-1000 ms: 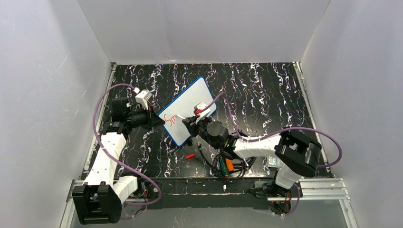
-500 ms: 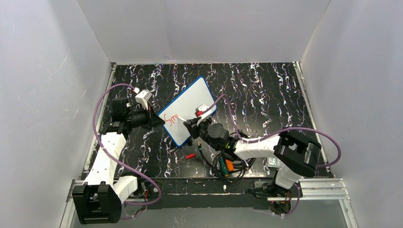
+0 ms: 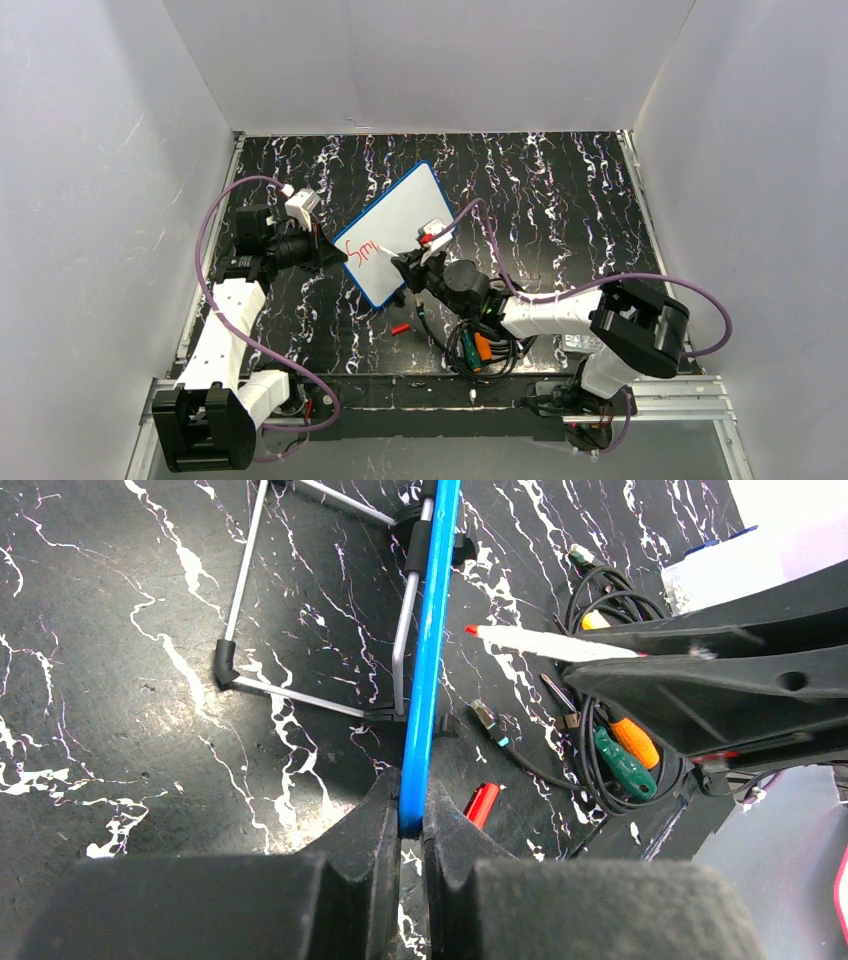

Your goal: Write a sentence on the whiteboard

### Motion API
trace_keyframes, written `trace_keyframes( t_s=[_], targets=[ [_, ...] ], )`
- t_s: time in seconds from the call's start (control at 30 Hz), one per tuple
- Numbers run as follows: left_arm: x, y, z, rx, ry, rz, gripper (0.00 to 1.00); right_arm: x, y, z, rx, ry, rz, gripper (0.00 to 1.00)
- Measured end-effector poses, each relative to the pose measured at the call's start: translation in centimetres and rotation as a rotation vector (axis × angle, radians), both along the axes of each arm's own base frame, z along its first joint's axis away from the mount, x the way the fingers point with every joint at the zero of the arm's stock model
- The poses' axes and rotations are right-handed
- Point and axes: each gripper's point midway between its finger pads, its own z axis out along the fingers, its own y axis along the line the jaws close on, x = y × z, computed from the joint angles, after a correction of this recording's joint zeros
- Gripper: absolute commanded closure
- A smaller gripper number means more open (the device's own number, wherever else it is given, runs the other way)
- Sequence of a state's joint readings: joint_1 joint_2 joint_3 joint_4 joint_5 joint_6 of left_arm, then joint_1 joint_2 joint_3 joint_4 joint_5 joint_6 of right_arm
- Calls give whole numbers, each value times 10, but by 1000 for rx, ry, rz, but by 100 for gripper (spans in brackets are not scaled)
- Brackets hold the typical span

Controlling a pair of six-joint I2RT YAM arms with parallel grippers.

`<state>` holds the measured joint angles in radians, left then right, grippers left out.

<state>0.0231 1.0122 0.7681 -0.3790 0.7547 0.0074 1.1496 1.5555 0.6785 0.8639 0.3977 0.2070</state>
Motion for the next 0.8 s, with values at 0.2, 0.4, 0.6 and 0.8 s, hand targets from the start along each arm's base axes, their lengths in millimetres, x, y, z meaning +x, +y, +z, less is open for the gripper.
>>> trace_keyframes(
  t_s=[0.2, 0.4, 0.6, 0.8],
  targets=[
    [0, 0, 0, 0, 0, -1, 100, 4, 5, 31, 39, -56, 0, 99],
    [0, -3, 2, 3, -6, -11, 100, 8, 13, 44, 51, -83, 2, 99],
    [0, -3, 1, 3, -3, -11, 100, 9, 16, 33, 27, -75, 8, 99],
    [1, -3, 1, 3, -2, -11, 100, 10, 18, 25, 12, -66, 8, 99]
  ],
)
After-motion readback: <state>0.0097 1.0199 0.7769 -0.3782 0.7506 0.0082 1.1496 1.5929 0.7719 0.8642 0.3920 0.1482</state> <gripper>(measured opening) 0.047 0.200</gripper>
